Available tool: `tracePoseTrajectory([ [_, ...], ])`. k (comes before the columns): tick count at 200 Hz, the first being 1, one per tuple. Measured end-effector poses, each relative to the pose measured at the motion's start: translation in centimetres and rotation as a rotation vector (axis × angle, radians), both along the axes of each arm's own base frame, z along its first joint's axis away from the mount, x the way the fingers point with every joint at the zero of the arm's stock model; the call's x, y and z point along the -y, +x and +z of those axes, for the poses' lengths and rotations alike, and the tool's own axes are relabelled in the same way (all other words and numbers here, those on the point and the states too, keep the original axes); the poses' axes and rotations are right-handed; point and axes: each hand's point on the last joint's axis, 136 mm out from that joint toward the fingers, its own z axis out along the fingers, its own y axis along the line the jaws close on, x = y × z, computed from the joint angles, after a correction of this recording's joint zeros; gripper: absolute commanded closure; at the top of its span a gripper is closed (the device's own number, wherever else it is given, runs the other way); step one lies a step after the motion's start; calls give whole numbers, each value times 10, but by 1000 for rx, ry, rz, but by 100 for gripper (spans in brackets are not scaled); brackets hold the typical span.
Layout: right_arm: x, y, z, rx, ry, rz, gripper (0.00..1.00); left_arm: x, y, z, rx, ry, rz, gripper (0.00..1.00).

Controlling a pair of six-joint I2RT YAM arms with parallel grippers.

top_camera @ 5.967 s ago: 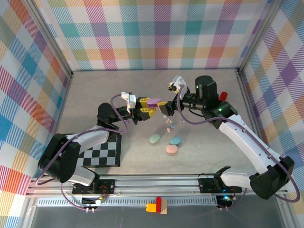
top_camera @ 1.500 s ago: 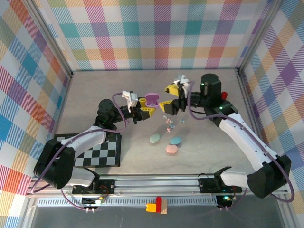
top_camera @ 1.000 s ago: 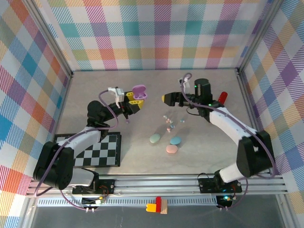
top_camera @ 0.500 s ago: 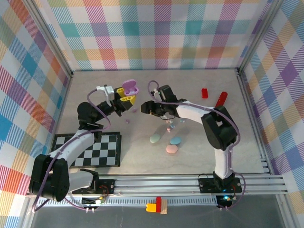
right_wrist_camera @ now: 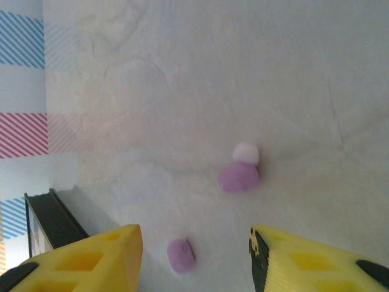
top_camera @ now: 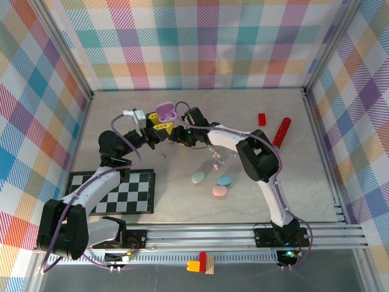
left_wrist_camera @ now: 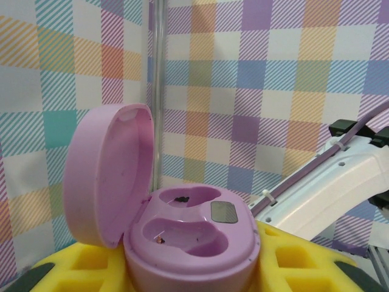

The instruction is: Insert the wireless bluetooth earbuds into the charging case

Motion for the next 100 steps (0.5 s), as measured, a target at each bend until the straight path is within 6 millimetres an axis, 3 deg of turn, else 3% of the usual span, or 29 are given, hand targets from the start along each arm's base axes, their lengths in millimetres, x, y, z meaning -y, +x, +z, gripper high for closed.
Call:
tracePoseTrajectory([
  [54, -8, 18, -19, 5, -82, 22, 59, 0, -1, 1, 4, -1, 0, 65],
  [100, -10, 19, -29, -10, -114, 61, 72, 0, -1, 1, 4, -2, 0, 65],
])
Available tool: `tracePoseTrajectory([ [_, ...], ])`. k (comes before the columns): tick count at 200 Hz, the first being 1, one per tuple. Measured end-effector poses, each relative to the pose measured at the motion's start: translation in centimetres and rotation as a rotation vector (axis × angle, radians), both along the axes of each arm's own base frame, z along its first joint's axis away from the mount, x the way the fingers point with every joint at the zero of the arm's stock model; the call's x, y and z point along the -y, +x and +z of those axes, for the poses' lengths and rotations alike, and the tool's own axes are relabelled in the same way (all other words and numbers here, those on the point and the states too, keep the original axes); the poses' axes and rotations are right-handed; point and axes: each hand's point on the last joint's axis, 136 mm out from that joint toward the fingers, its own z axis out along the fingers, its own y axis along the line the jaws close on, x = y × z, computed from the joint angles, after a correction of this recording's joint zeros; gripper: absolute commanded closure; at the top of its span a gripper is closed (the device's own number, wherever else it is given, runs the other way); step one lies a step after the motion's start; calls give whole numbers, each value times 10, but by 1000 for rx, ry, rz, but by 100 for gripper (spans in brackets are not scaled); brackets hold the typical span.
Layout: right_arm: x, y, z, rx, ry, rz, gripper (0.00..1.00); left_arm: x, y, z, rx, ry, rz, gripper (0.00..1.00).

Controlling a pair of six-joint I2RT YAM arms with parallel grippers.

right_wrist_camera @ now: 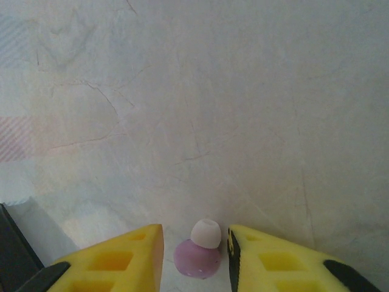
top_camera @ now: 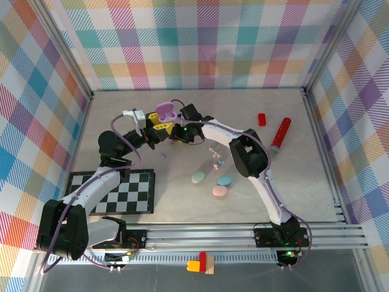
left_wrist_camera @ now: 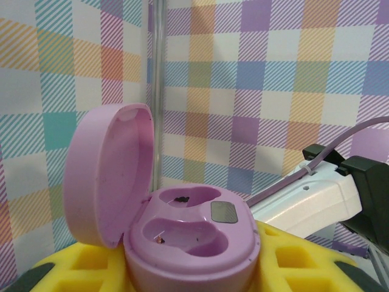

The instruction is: Insert the wireless bluetooth earbuds into the charging case

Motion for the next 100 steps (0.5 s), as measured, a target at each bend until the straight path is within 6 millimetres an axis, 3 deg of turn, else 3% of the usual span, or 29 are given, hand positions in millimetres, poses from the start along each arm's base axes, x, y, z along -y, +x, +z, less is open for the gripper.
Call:
tracePoseTrajectory([
  [65, 2, -5, -4, -14, -24, 26, 88, 0, 0, 1, 0, -1, -1, 65],
  [100, 2, -5, -4, -11, -28, 32, 89, 0, -1, 2, 3, -2, -1, 65],
])
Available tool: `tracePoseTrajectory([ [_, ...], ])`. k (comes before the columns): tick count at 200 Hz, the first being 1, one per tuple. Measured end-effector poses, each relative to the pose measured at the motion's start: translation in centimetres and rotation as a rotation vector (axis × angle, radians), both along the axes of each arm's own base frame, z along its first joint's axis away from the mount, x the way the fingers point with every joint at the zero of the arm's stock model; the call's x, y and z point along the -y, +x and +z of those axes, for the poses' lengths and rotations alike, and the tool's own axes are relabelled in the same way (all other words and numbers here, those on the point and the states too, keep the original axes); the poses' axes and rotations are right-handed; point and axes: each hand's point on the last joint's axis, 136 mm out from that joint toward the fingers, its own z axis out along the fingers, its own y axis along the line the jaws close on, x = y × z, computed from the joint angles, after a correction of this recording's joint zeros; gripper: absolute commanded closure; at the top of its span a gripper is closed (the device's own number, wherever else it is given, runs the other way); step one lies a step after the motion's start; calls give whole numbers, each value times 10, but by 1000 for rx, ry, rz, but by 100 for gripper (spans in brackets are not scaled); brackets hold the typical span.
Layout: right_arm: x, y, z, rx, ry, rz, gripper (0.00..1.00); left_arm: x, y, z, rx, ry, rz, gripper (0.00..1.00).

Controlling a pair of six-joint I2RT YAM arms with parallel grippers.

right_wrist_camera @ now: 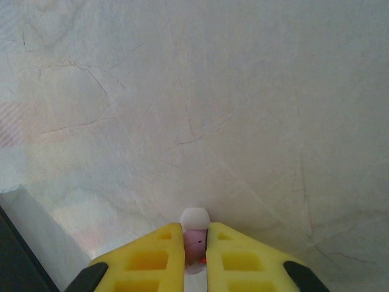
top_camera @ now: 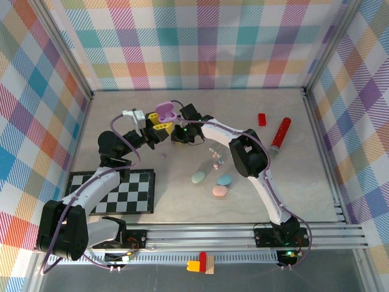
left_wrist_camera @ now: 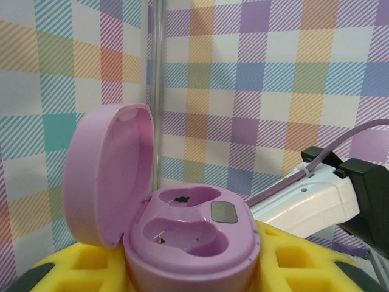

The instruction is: Insert the wireless bluetooth earbuds into the charging case

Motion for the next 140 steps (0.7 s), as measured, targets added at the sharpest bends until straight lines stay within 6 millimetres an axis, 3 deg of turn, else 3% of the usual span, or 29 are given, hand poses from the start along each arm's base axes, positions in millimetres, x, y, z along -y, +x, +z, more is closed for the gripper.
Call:
tracePoseTrajectory([
  [27, 5, -3, 1, 2, -9, -1, 88, 0, 0, 0, 0, 0, 0, 65],
  [56, 28, -16, 1, -15, -32, -24, 88, 0, 0, 0, 0, 0, 0, 65],
  [122, 124, -37, 11, -38, -43, -175, 85, 0, 0, 0, 0, 0, 0, 64],
  [140, 141, -46, 13, -38, -50, -202, 85, 1, -1, 0, -2, 1, -7, 64],
])
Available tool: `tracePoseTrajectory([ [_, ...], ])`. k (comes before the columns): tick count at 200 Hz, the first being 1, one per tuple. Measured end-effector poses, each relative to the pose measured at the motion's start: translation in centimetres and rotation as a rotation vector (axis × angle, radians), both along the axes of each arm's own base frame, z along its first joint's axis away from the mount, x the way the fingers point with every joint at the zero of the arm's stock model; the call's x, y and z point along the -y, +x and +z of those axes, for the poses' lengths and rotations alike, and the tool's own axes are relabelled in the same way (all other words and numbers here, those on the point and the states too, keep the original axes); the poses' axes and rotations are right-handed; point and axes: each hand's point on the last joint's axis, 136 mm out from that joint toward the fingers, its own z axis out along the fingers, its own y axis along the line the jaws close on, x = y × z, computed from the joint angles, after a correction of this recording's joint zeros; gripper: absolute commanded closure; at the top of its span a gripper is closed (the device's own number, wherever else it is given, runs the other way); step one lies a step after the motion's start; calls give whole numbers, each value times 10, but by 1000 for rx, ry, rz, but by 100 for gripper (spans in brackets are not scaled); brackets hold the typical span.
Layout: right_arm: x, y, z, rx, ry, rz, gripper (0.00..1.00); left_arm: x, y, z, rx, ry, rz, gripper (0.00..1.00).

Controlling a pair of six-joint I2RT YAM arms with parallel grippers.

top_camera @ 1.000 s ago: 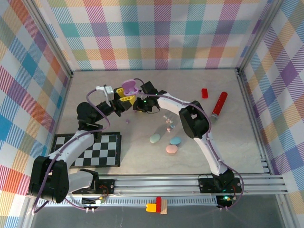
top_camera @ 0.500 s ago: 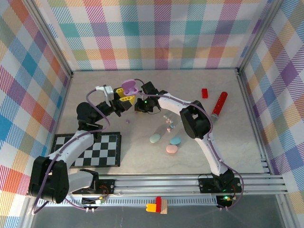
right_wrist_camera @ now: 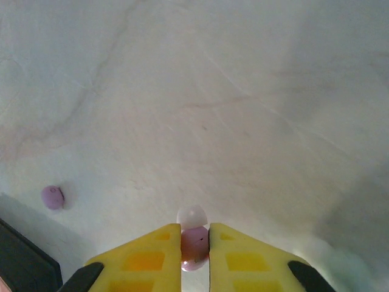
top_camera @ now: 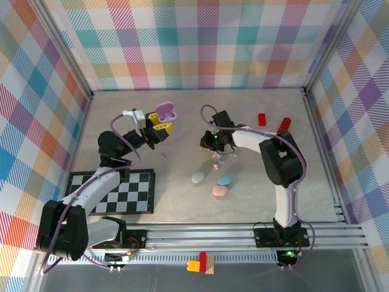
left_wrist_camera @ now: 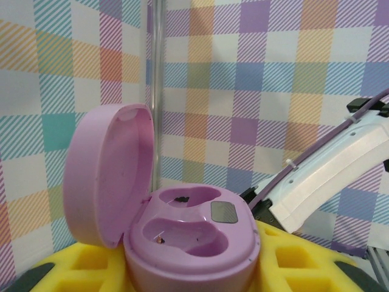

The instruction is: Insert the wireless bluetooth earbuds into the charging case

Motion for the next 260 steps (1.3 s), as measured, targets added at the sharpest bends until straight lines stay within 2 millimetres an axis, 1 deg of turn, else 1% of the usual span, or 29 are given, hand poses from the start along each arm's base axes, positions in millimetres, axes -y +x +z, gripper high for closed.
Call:
tracePoseTrajectory([
  [13, 2, -7, 0, 0, 3, -1, 85, 0, 0, 0, 0, 0, -2, 64],
  [49, -3, -19, -7, -33, 36, 1, 85, 0, 0, 0, 0, 0, -2, 64],
  [67, -10, -18, -5, -32, 68, 7, 85, 0, 0, 0, 0, 0, -2, 64],
  [91, -15, -20, -5, -46, 92, 10, 81, 0, -1, 0, 0, 0, -2, 64],
  [106, -16, -19, -7, -49, 93, 12, 79, 0, -1, 0, 0, 0, -2, 64],
  [128, -16, -18, -9, -51, 89, 13, 74, 0, -1, 0, 0, 0, -2, 64],
  [142, -17, -17, -10, -52, 84, 15, 72, 0, -1, 0, 0, 0, -2, 64],
  [149, -16, -16, -10, -49, 76, 15, 69, 0, -1, 0, 0, 0, -2, 64],
  [165, -14, -14, -10, -35, 57, 19, 66, 0, -1, 0, 0, 0, -2, 64],
  [204, -11, -12, -8, -17, 20, 42, 64, 0, -1, 0, 0, 0, -3, 64],
  [236, -19, -4, 1, 7, 29, 71, 64, 0, -1, 0, 1, 1, -4, 64],
  [249, -22, -2, -1, 5, 38, 82, 64, 0, -1, 0, 1, 1, -5, 64],
  [260, -23, -5, -6, -11, 41, 92, 64, 0, -1, 0, 1, 1, -5, 64],
])
